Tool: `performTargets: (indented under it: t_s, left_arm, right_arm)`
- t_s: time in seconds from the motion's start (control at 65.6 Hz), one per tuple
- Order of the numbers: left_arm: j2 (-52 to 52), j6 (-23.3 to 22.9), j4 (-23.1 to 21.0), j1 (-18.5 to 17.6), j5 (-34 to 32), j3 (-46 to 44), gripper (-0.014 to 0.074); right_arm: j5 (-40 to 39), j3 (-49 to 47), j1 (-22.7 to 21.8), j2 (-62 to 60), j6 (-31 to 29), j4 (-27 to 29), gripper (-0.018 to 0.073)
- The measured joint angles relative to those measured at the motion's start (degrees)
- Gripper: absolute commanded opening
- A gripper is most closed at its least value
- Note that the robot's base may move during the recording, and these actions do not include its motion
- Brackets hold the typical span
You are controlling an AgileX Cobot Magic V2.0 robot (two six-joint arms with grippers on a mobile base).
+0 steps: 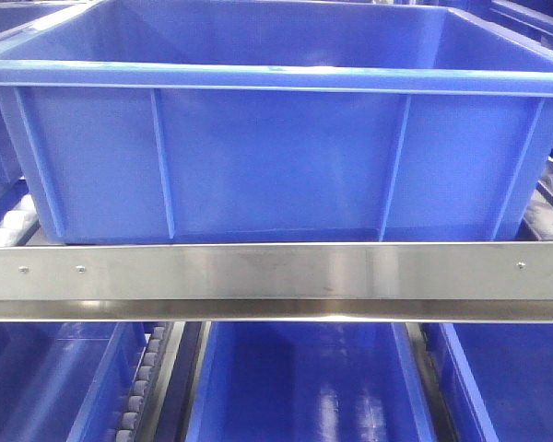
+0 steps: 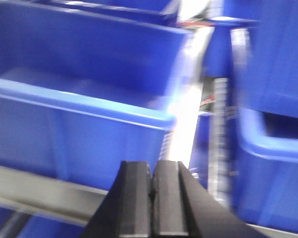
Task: Grab silver tray and place in blue box
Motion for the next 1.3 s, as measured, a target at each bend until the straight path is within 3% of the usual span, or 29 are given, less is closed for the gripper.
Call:
performTargets:
  t_s: [0.152, 0.457, 1.128, 1.22, 1.296]
  left_arm:
    - [0.00, 0.00, 0.00, 0.00, 0.00, 0.00, -0.0093]
    - [0.00, 0.00, 0.00, 0.00, -0.13, 0.00, -0.0093]
    - [-0.23, 0.11, 0.00, 0.11, 0.11, 0.35, -0.0093]
    - [-1.97, 2.37, -0.90, 1.60, 1.00, 0.80, -0.0093]
    - [-5.42, 10.25, -5.90, 4.65, 2.52, 1.82, -0.0093]
  right_arm:
    - [-8.27, 6.29, -3.67, -6.05, -3.62, 3.61, 0.0049]
    - [-2.27, 6.79, -3.79, -11.12, -4.09, 6.48, 0.0049]
    - [-1.68, 6.90, -3.79, -11.12, -4.09, 6.72, 0.0049]
    - [-1.68, 6.90, -3.79, -11.12, -4.20, 6.72, 0.0049]
    - [-1.68, 6.90, -3.79, -11.12, -4.20, 6.72, 0.0049]
